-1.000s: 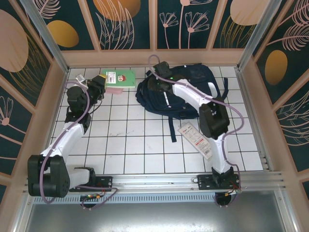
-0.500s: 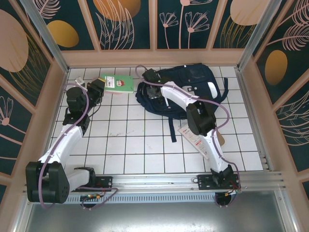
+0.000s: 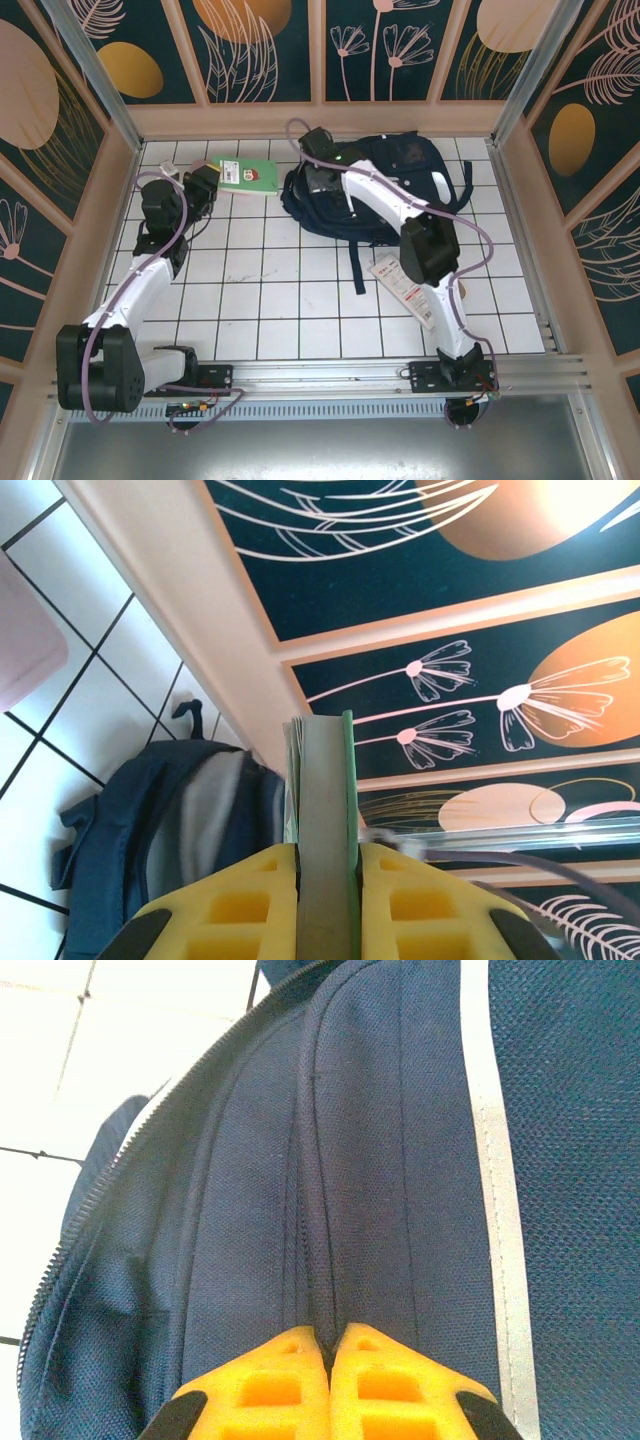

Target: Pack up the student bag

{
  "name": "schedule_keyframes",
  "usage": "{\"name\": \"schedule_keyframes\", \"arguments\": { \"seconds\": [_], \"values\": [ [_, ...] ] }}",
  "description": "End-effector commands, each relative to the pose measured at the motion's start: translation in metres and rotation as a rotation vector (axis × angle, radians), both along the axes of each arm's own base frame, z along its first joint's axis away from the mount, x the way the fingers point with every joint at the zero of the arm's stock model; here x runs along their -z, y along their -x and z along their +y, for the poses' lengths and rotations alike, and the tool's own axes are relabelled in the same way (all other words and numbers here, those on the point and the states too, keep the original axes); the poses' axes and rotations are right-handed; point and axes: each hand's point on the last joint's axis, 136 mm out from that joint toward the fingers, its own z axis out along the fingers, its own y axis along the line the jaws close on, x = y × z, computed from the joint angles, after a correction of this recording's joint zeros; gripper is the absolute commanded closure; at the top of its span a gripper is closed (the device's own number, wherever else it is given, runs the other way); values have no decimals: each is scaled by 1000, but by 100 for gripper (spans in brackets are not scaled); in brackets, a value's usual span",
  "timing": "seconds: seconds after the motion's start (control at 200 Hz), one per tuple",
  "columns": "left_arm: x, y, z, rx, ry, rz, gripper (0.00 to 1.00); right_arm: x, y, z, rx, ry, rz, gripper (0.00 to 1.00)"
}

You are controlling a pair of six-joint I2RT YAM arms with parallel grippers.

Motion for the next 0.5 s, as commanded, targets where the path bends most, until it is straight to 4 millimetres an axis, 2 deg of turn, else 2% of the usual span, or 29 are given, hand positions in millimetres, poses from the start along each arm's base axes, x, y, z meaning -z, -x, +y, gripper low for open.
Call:
{"name": "schedule_keyframes", "arguments": {
  "seconds": [0.0, 0.085, 0.12, 0.14, 0.3, 0.495],
  "values": [
    [-12, -7, -3, 20, 23, -76, 100, -108, -5, -6, -2, -248, -127, 100],
    [-6, -13, -8, 32, 46, -76, 100, -132, -5, -11, -18, -373, -122, 100],
    [-5, -15, -11, 38, 51, -79, 100, -142, 2, -1, -59, -439, -109, 100],
    [-4, -16, -14, 42, 51, -79, 100, -147, -3, -12, -48, -471, -111, 100],
    [8, -27, -36, 77, 73, -70, 100, -180, -3, -21, -90, -695, -67, 100],
    [21, -45, -86, 156, 87, -69, 100, -205, 1, -29, -100, -774, -71, 100]
  ]
}}
